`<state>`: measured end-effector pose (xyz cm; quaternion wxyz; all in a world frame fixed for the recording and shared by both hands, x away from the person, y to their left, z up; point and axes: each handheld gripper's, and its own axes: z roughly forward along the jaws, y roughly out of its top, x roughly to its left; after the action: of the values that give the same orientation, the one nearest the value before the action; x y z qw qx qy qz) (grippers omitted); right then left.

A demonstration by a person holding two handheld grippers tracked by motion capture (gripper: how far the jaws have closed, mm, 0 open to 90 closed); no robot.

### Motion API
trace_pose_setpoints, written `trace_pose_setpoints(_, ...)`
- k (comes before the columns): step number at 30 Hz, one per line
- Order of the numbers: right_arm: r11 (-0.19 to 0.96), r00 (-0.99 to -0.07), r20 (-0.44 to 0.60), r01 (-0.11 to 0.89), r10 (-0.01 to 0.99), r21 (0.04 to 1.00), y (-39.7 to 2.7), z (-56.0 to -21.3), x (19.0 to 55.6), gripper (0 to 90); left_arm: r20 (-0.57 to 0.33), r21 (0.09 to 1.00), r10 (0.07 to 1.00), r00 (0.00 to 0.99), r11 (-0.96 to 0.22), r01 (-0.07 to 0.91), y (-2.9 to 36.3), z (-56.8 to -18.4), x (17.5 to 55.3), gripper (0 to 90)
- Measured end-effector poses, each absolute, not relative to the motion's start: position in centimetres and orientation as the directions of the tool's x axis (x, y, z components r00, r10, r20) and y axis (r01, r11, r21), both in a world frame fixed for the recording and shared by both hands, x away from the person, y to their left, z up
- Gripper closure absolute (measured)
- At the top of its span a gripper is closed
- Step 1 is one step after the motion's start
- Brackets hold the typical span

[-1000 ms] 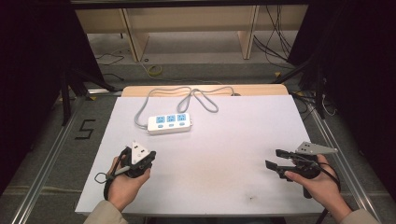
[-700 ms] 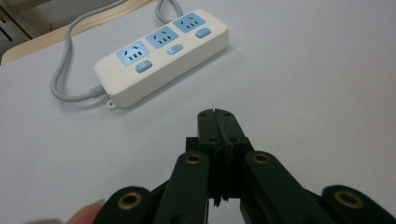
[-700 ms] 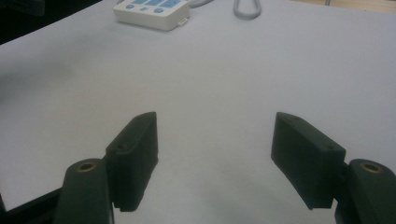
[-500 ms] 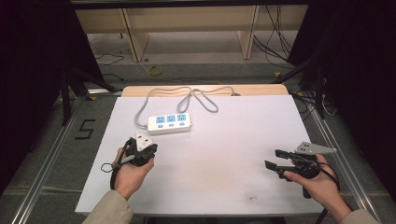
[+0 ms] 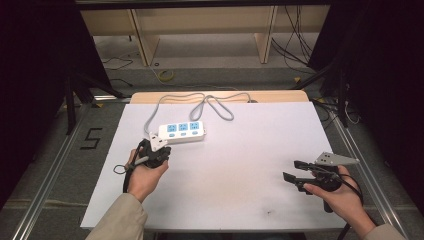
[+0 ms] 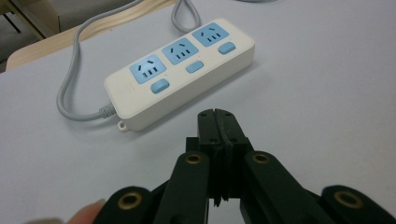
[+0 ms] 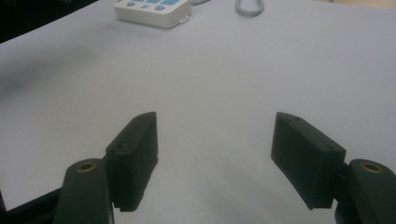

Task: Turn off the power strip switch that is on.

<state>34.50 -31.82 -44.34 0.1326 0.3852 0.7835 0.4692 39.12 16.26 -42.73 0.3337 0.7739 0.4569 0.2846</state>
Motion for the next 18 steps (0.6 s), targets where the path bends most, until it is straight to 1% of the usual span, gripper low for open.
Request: trace_pose_setpoints(18, 0.263, -0.668, 0.157, 0.482, 0.727, 0.835, -31.8, -44.4, 34.5, 32.0, 0.121, 0.779, 0.899, 0.420, -0.348, 0.521, 15.8, -42.6, 41.3, 89.7)
